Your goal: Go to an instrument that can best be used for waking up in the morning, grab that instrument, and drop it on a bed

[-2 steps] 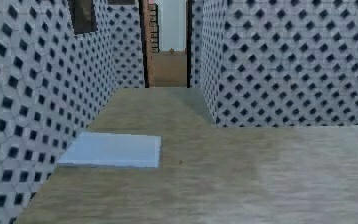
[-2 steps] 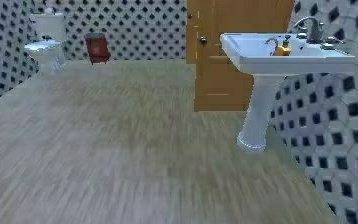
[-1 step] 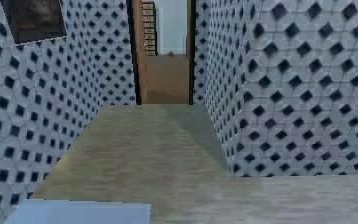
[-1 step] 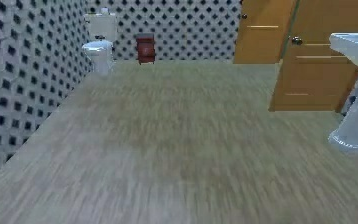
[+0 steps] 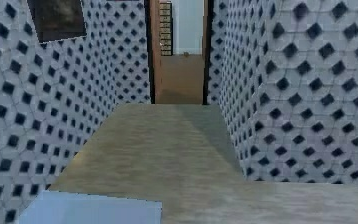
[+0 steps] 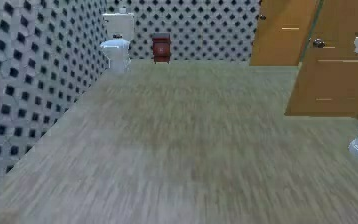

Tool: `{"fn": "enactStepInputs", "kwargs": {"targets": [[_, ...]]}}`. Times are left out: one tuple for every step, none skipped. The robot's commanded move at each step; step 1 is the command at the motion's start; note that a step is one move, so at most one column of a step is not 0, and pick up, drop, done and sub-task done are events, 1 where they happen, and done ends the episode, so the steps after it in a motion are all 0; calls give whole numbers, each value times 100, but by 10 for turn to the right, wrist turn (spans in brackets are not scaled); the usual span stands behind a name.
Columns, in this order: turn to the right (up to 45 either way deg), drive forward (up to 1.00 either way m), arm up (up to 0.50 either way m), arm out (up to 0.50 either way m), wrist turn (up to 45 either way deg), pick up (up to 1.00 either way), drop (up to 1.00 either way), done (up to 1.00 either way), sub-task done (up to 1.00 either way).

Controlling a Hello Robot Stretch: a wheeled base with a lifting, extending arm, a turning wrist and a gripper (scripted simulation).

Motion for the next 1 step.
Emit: {"fn": "enactStepInputs", "kwargs": {"targets": [[0,100,0,0,0,0,0,0,0]]}}
